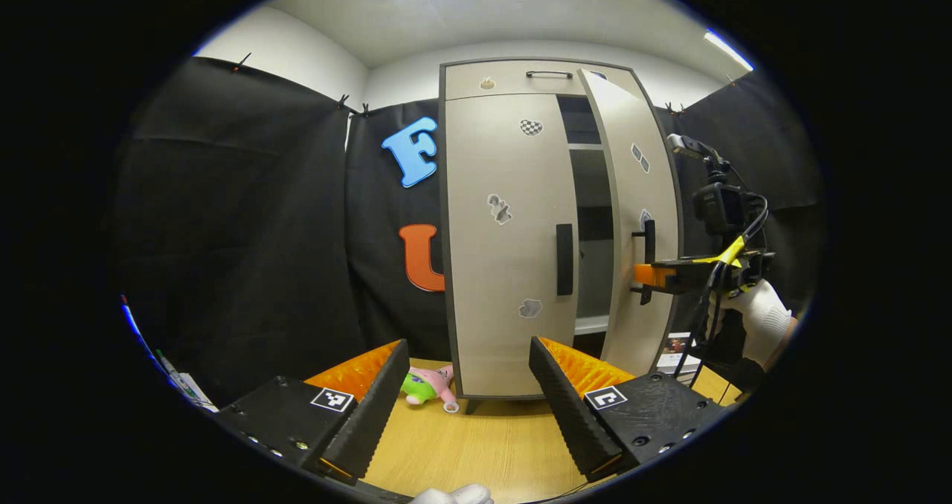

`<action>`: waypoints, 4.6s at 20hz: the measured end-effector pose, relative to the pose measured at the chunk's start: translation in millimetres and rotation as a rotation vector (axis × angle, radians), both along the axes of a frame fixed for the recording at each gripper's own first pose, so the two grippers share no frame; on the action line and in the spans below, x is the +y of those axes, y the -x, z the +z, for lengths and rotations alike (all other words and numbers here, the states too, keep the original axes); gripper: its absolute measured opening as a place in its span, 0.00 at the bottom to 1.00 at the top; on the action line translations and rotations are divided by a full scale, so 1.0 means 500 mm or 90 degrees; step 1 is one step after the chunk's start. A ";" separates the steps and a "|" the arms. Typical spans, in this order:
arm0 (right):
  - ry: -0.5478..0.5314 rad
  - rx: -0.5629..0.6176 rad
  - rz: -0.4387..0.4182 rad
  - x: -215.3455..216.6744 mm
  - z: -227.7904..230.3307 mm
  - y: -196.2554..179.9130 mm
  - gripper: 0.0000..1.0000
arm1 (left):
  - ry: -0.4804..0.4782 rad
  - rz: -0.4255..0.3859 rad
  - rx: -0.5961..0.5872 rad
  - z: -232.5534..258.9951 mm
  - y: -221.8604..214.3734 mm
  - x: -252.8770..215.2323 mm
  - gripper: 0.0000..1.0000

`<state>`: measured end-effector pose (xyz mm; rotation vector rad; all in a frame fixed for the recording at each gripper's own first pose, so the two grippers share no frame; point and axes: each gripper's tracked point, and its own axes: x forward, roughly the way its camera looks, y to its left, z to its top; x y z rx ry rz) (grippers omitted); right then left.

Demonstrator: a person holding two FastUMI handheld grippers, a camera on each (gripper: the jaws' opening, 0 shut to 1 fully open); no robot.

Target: Open the right door of the double-door shoe cabinet with the right hand, and open the left door with the left hand.

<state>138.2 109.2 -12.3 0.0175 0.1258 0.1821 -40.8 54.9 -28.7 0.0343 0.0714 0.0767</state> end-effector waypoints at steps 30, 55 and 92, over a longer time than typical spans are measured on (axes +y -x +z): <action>0.023 -0.016 -0.051 -0.394 -0.005 0.131 0.04 | 0.020 -0.113 -0.014 0.032 -0.003 -0.295 0.97; 0.021 -0.082 -0.136 -0.398 0.075 0.271 0.77 | 0.021 -0.100 0.002 0.018 -0.044 -0.225 0.97; 0.015 -0.009 -0.206 -0.297 -0.001 0.332 0.85 | 0.034 -0.119 -0.033 0.017 -0.585 -0.261 0.95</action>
